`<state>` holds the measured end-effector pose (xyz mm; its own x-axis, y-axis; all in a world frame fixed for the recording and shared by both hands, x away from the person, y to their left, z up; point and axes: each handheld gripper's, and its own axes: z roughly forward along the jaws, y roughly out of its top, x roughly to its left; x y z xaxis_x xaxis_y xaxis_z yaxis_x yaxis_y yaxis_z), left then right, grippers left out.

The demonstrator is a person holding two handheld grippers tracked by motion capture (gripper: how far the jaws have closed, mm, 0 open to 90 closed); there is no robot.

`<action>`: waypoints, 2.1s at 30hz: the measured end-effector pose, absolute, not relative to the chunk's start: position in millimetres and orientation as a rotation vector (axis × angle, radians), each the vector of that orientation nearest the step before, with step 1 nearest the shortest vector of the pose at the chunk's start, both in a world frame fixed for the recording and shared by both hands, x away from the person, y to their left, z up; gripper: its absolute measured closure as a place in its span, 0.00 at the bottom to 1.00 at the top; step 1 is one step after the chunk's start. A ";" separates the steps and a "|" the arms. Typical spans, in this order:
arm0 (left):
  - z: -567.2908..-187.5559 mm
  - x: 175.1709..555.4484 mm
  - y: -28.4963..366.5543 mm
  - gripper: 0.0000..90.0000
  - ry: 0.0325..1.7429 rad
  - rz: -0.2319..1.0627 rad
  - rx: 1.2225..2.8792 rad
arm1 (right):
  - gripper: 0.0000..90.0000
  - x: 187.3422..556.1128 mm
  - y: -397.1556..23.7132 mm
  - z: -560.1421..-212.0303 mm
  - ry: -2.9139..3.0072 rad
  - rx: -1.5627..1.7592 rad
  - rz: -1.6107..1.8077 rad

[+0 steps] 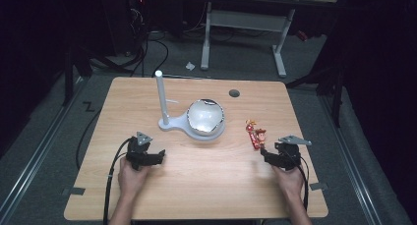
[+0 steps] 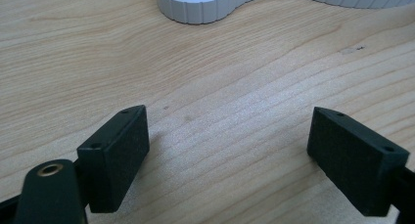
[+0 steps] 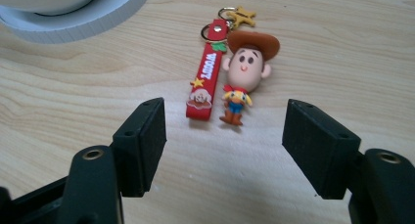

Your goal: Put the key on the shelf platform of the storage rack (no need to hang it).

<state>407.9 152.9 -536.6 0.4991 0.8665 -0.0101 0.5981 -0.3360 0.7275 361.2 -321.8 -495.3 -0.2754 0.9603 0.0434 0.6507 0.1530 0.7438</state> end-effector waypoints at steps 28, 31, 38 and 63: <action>-536.7 407.6 152.7 0.18 1.198 0.506 2.059 | 0.31 427.4 -309.6 -514.3 2.013 1.630 0.822; -536.7 407.6 152.7 0.18 1.198 0.506 2.060 | 0.34 429.6 -309.4 -517.3 2.028 1.633 0.814; -536.7 407.6 152.7 0.18 1.198 0.506 2.060 | 0.46 430.3 -304.0 -521.6 2.054 1.577 0.778; -536.7 407.5 152.7 0.18 1.198 0.506 2.060 | 0.70 421.7 -305.6 -514.8 2.117 1.443 0.852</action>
<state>407.5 152.7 -536.7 0.4980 0.8671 -0.0095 0.5975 -0.3352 0.7285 421.7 -305.6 -514.8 -0.3604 0.9327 -0.0142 0.6631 0.2669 0.6994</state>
